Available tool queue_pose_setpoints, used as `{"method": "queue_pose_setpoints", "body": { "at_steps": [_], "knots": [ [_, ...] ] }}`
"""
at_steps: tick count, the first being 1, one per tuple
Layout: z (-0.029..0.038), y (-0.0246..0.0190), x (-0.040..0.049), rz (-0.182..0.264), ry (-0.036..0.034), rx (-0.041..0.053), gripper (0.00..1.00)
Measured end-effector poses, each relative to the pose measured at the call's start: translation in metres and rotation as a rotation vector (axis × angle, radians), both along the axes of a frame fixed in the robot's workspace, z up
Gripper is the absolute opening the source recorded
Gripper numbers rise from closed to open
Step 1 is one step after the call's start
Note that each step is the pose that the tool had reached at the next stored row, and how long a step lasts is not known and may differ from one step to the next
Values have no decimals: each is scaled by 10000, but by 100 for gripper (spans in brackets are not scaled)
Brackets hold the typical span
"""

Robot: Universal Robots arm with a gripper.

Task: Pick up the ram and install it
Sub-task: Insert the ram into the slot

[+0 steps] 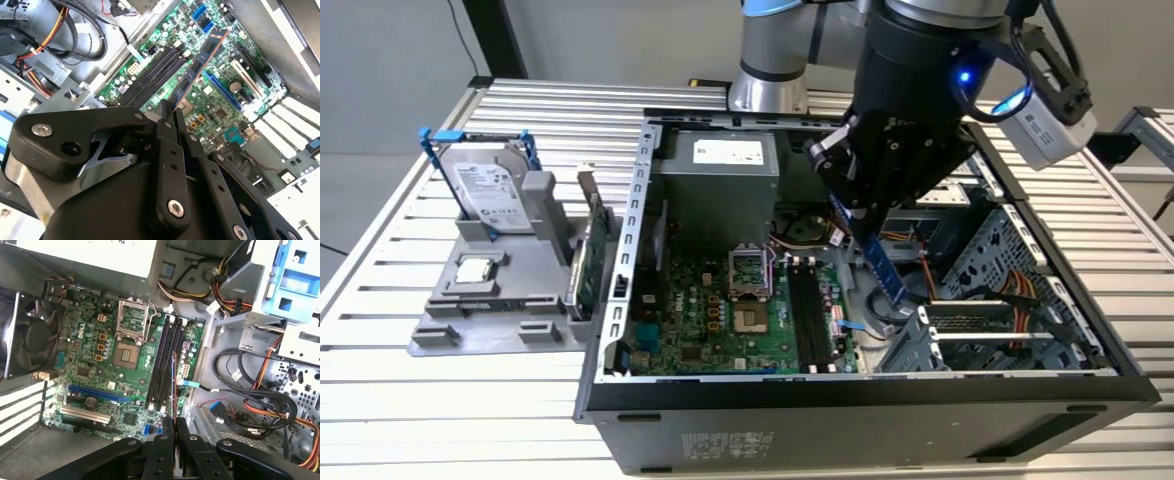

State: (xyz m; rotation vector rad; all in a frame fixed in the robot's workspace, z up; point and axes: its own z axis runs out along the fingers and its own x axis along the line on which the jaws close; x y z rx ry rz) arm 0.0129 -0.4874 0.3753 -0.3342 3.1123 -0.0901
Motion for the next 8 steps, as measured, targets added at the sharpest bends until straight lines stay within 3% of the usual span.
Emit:
{"method": "queue_pose_setpoints", "body": {
  "at_steps": [8],
  "knots": [
    [0, 0, 0, -580, 0, 1, 0]
  ]
}}
